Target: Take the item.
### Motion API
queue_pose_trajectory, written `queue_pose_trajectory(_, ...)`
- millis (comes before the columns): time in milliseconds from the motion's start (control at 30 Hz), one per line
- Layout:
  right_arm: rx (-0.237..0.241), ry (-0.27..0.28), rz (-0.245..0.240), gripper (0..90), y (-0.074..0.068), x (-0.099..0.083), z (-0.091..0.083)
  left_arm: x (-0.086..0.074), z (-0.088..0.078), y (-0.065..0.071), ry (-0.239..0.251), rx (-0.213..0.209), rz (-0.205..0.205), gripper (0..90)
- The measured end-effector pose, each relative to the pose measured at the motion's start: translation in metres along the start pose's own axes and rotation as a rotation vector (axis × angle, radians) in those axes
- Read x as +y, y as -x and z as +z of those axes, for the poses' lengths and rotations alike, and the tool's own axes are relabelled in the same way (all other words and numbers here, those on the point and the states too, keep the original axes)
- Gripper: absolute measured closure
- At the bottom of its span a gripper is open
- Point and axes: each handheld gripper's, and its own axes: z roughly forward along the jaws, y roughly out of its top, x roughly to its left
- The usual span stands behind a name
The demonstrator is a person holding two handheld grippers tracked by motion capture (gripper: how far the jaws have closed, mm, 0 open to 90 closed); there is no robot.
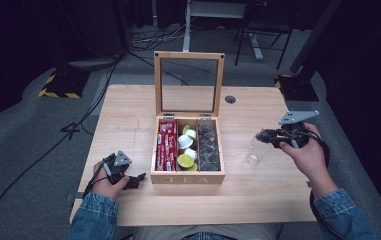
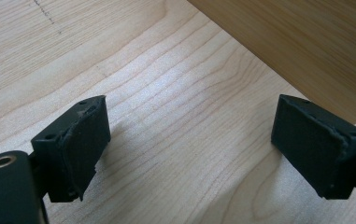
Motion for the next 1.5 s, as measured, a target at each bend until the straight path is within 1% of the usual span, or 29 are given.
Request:
queue_pose_trajectory(133,0.000,-0.033,0.003,71.9,0.000,-0.006,0.004,0.000,0.000,0.000,0.000,0.000,0.000,12.1)
queue_pose_trajectory(267,-0.003,-0.065,-0.006,71.9,-0.001,-0.011,0.010,0.000,0.000,0.000,0.000,0.000,0.000,12.1)
queue_pose_trajectory(433,-0.001,-0.079,0.004,71.8,0.001,-0.017,0.015,0.000,0.000,0.000,0.000,0.000,0.000,12.1)
queue_pose_trajectory(733,0.009,-0.086,0.017,71.4,0.001,-0.023,0.024,0.000,0.000,0.000,0.000,0.000,-0.001,12.1)
queue_pose_trajectory(867,0.013,-0.094,0.022,68.4,0.001,-0.025,0.026,0.000,0.000,0.000,0.001,0.000,-0.001,12.1)
queue_pose_trajectory(900,0.015,-0.093,0.028,66.8,0.001,-0.025,0.026,0.000,0.000,0.000,0.001,0.000,-0.001,12.1)
queue_pose_trajectory(1000,0.013,-0.092,0.029,62.6,0.002,-0.027,0.027,0.000,0.000,0.000,0.000,0.000,-0.001,12.1)
queue_pose_trajectory(1133,0.015,-0.069,0.045,57.1,0.002,-0.028,0.026,0.000,0.000,0.000,0.000,-0.001,-0.002,12.1)
queue_pose_trajectory(1233,0.014,-0.052,0.051,55.0,0.002,-0.028,0.025,0.000,0.000,0.000,0.000,0.000,-0.001,12.1)
queue_pose_trajectory(1333,0.006,-0.038,0.061,50.3,0.001,-0.027,0.025,0.000,0.000,0.000,0.000,0.000,-0.001,12.1)
queue_pose_trajectory(1500,0.000,0.013,0.097,41.4,0.003,-0.026,0.024,0.000,0.000,0.000,-0.003,-0.001,-0.007,11.8)
